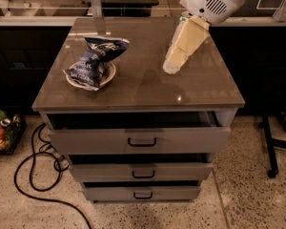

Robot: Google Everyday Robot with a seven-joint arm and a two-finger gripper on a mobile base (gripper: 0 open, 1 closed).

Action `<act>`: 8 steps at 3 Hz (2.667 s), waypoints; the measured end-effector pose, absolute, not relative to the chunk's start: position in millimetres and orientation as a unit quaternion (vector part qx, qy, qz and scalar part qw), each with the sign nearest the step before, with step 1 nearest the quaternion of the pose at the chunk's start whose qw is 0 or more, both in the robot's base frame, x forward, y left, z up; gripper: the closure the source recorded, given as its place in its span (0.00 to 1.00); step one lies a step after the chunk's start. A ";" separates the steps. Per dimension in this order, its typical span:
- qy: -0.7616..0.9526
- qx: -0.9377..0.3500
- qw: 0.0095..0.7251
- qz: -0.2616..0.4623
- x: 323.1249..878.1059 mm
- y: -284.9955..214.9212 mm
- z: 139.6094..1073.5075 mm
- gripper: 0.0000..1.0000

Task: Pick blue chip bag from paper bowl and place on counter

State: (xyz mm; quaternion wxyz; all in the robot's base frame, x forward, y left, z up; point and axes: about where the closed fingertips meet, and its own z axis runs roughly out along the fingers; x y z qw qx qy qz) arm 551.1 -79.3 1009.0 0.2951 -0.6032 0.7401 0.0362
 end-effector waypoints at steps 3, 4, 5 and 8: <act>0.731 -0.632 0.256 0.010 580.7 -40.0 998.3 0.00; 0.722 -0.647 0.242 0.023 602.7 -15.9 984.2 0.00; 0.706 -0.665 0.240 0.039 625.6 12.8 973.7 0.00; 0.679 -0.692 0.242 0.032 665.8 66.7 949.7 0.00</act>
Offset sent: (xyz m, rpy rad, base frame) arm 0.0199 0.0354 -0.0011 -0.1672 0.0075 0.0153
